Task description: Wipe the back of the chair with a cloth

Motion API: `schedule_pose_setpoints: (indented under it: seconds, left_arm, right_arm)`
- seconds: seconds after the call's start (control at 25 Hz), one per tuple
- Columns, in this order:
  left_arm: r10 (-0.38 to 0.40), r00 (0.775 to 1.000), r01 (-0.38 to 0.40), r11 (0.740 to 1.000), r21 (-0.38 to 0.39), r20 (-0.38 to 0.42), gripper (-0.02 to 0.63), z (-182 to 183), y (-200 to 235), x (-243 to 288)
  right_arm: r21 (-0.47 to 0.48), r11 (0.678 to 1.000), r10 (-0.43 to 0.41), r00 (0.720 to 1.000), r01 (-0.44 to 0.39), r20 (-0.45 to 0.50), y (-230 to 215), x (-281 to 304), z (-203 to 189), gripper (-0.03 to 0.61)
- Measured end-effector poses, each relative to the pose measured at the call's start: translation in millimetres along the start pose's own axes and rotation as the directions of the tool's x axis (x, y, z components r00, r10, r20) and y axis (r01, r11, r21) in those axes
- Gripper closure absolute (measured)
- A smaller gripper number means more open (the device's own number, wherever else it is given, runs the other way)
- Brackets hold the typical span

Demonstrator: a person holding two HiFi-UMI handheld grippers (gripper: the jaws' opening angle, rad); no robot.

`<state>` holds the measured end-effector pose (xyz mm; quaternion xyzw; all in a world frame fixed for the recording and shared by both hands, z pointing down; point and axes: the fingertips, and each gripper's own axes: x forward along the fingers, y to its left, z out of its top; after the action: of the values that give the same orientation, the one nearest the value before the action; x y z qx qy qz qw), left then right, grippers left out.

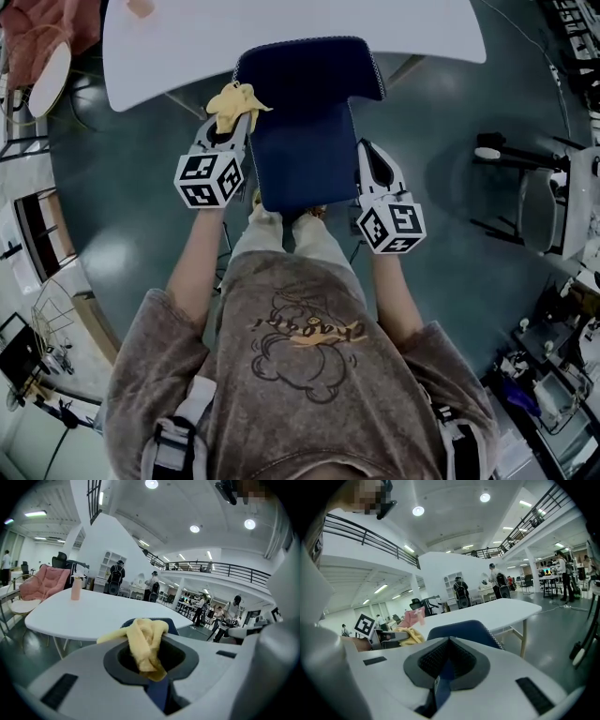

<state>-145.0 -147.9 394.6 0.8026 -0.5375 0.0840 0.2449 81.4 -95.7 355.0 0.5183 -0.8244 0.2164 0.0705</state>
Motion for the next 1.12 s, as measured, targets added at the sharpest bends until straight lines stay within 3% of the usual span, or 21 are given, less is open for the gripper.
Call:
schedule_pose_setpoints:
  seconds: [0.52, 1.12]
  left_arm:
    - [0.092, 0.994, -0.092, 0.996, 0.010, -0.055, 0.541, -21.7, 43.5, 60.7]
    - [0.063, 0.991, -0.060, 0.998, 0.028, -0.122, 0.542, -29.6, 53.8, 114.4]
  right_arm:
    - [0.007, 1.000, 0.016, 1.000, -0.016, -0.024, -4.2, 6.1, -6.9, 0.554]
    - [0.029, 1.000, 0.015, 0.998, -0.013, -0.055, -8.0, 20.0, -18.9, 0.553]
